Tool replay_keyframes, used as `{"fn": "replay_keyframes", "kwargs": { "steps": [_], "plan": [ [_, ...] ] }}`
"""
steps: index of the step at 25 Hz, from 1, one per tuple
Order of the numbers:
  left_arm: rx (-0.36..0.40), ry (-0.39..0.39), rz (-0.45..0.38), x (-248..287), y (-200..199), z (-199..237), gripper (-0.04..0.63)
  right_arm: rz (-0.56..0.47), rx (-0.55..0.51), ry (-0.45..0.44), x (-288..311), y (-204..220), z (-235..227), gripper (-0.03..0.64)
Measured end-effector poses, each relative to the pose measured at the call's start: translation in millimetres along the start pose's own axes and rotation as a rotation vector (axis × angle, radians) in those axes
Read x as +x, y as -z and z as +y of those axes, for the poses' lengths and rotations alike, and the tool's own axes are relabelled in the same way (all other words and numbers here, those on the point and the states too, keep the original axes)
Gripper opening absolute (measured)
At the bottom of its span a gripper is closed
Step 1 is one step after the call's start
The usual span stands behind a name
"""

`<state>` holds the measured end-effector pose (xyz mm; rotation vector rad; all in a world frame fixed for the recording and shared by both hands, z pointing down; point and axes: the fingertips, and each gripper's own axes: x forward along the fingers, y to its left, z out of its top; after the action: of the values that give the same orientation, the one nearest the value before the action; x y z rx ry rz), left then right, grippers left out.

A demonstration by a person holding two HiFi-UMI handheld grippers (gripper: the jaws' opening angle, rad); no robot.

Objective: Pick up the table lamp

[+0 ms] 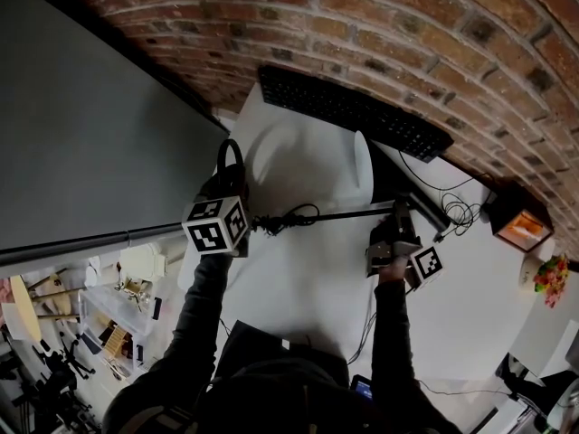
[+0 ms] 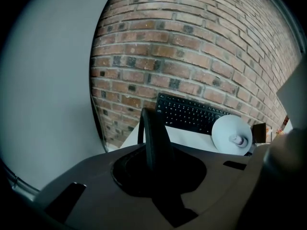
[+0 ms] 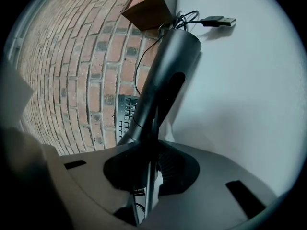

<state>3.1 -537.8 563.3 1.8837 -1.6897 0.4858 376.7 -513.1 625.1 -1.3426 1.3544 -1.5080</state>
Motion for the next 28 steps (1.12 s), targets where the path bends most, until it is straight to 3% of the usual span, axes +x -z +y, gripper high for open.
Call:
{"fn": "replay_keyframes", "kwargs": {
  "steps": [11, 17, 28],
  "plan": [
    [0.042, -0.020, 0.002, -0.4, -0.1, -0.2, 0.010, -0.014, 0.000, 0.011, -0.2, -0.9, -1.6, 0.051],
    [0.043, 0.004, -0.043, -12.3, -9.3, -0.8, 0.006, -0.009, 0.011, 0.033, -2.0, 1.6, -1.6, 0.049],
    [0.009, 0.024, -0.047, -35.5, 0.6, -0.9, 0.005, 0.014, -0.035, -0.027, -27.0, 4.0, 12.4, 0.048]
  ]
}}
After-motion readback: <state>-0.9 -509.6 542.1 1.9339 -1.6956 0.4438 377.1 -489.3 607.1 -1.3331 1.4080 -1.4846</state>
